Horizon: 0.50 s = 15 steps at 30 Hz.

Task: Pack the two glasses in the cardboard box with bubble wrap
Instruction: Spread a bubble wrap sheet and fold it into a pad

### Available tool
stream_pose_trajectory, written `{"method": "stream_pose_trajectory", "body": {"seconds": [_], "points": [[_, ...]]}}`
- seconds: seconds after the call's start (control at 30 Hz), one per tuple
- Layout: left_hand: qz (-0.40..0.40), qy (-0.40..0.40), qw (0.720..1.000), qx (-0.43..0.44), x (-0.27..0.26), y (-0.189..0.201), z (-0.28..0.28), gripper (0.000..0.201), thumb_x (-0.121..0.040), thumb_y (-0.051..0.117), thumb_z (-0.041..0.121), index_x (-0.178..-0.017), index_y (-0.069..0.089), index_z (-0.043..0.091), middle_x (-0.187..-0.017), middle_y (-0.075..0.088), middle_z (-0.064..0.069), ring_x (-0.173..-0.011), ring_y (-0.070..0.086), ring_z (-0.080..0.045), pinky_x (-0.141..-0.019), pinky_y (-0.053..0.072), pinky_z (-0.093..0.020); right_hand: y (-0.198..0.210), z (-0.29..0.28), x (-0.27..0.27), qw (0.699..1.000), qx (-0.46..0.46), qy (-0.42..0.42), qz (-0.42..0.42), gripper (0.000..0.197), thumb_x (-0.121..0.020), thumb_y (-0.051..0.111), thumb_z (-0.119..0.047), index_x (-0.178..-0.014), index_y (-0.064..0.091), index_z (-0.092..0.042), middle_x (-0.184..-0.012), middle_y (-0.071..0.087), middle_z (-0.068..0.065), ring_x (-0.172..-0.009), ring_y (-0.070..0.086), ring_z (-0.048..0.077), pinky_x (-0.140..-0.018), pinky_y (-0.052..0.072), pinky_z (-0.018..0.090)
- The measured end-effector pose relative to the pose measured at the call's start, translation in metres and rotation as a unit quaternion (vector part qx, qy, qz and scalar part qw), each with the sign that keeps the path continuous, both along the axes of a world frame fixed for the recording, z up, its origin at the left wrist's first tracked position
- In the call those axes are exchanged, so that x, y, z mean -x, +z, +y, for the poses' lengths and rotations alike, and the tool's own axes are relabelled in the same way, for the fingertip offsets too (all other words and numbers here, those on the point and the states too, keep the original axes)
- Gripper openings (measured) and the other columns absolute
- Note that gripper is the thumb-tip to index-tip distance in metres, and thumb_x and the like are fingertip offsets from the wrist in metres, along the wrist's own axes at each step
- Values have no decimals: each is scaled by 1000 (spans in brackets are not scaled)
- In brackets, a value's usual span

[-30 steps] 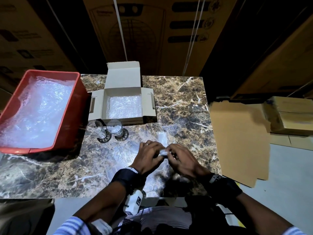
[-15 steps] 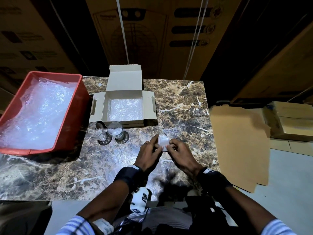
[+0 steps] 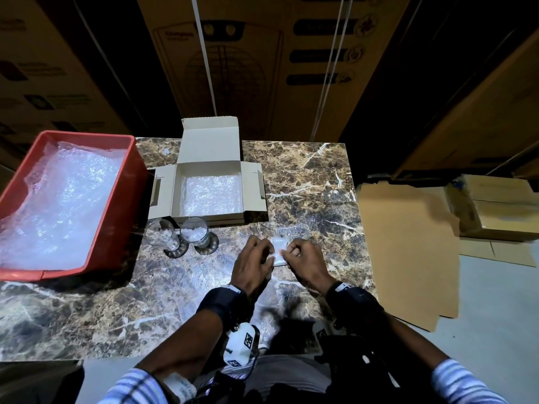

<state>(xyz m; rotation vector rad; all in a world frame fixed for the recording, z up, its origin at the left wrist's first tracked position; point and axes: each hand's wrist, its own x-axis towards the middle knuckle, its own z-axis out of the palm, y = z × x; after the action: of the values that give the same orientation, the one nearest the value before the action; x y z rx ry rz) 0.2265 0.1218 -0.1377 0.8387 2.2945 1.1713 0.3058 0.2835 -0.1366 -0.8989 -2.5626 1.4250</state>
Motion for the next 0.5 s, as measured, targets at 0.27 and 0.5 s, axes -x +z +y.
{"method": "stream_pose_trajectory", "body": {"seconds": [0.27, 0.5], "points": [[120, -35, 984, 125, 8, 0, 0, 32, -89, 63, 37, -120, 66, 32, -108, 46, 3, -96, 51, -22, -79, 50, -39, 2, 2, 3, 975, -186, 118, 5, 16, -89, 72, -29, -85, 57, -25, -80, 55, -10, -68, 52, 12, -63, 41, 32], [141, -32, 974, 175, 14, 8, 1, 40, -82, 62, 49, -119, 70, 37, -109, 48, 0, -98, 49, -26, -84, 48, -39, -1, 5, 1, 955, -210, 209, 31, 20, -100, 57, -26, -111, 70, -17, -100, 63, -2, -91, 58, 16, -72, 40, 27]]}}
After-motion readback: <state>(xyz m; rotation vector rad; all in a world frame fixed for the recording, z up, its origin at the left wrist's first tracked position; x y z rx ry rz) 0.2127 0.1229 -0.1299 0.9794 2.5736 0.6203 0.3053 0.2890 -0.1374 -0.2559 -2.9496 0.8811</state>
